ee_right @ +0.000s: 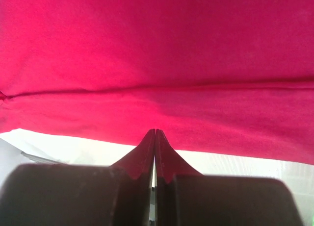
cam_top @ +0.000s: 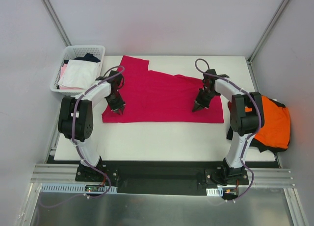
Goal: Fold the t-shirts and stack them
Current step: Fold the tshirt
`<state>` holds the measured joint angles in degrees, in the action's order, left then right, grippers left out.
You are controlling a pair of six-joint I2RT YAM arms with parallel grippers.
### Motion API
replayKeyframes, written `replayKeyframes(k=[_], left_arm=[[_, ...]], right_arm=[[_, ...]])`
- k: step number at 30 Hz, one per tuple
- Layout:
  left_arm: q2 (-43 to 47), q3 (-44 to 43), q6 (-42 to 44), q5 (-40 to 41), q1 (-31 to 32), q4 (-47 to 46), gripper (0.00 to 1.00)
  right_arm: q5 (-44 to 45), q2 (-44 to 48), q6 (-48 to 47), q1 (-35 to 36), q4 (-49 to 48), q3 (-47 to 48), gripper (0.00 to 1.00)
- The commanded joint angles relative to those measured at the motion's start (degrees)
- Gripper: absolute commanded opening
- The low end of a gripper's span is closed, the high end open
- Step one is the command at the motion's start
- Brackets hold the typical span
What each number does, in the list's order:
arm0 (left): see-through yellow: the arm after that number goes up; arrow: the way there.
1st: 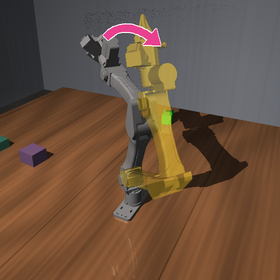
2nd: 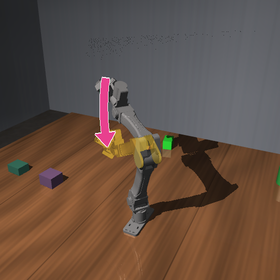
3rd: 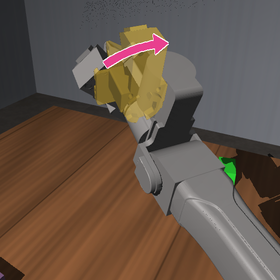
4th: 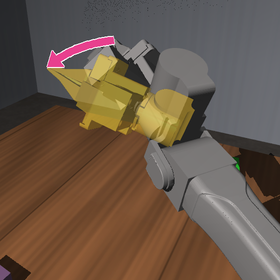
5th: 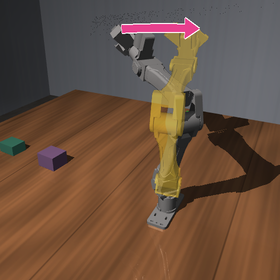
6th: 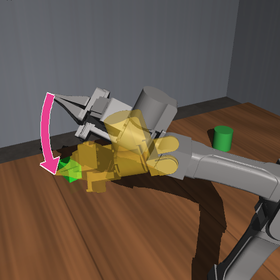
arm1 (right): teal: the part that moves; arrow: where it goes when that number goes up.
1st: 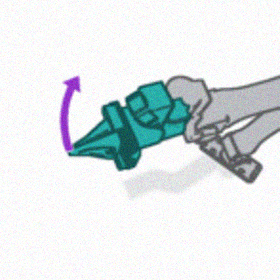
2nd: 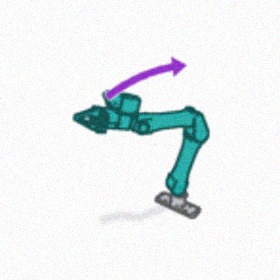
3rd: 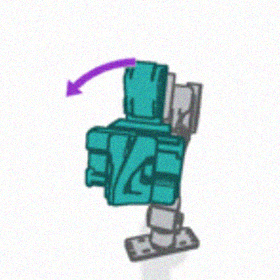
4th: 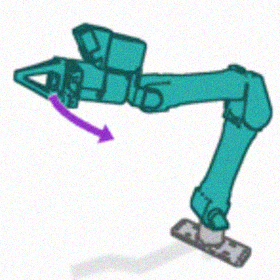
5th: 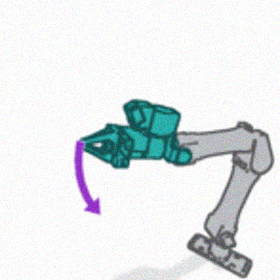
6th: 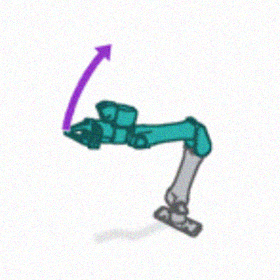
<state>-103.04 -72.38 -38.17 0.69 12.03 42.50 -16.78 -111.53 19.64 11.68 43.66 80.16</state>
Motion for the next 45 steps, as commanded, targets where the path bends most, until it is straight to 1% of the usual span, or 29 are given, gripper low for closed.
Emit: replayKeyframes(k=[1,6,10,14,16,20,24,34,37,38,39,42,44,45], left_arm=[[2.9,0.1,0.1,6.2,0.1,5.9,0.15],[2.5,0.0,-0.6,6.6,-0.5,8.0,0.15],[1.9,0.3,-1.3,4.9,-0.5,8.5,0.15],[1.5,0.9,-2.3,2.7,-0.7,8.4,0.15],[1.2,1.3,-3.3,1.0,-1.0,8.1,0.16],[0.4,2.3,-4.9,-3.8,-1.0,6.5,0.16],[0.1,3.3,-6.4,-7.7,-1.0,4.8,0.15],[-0.5,4.8,-6.4,-9.0,-1.0,4.1,0.15],[0.5,6.2,-6.7,-10.5,-1.0,1.9,0.13],[1.0,6.1,-6.7,-11.7,-1.0,-0.4,0.13],[1.6,5.9,-6.0,-11.9,-0.9,-1.6,0.12],[2.6,1.9,-3.7,-12.0,-0.2,-4.2,0.10],[1.8,-3.1,-2.4,-11.5,0.3,-4.4,0.09],[1.4,-6.7,-1.2,-10.9,0.6,-4.4,0.08]], right_arm=[[-2.3,-0.7,1.7,0.4,-0.3,2.4,0.02],[-6.7,-0.3,4.9,0.3,-3.1,0.8,0.02],[-7.3,-1.3,6.4,0.1,-3.8,0.6,0.02],[-10.8,-1.9,9.1,-1.5,-8.3,-2.4,0.02],[-11.1,-1.9,9.5,-2.1,-9.2,-2.7,0.02],[-11.2,-2.7,8.4,-2.1,-8.6,-2.0,0.02],[-12.1,-2.7,8.5,-2.1,-8.3,-3.2,0.02],[-10.2,1.0,6.3,-2.6,-6.8,-6.6,0.01],[-10.9,1.1,5.1,-2.4,-6.7,-7.4,0.01],[-11.1,1.4,3.8,-2.1,-6.8,-6.9,0.01],[-11.3,1.5,3.0,-1.8,-6.8,-6.3,0.01],[-11.5,1.3,0.4,-0.3,-5.9,-3.1,0.01],[-8.4,0.4,-1.3,1.1,-3.1,-0.4,0.01],[-7.2,0.0,-3.1,2.4,-1.9,2.7,0.01]])
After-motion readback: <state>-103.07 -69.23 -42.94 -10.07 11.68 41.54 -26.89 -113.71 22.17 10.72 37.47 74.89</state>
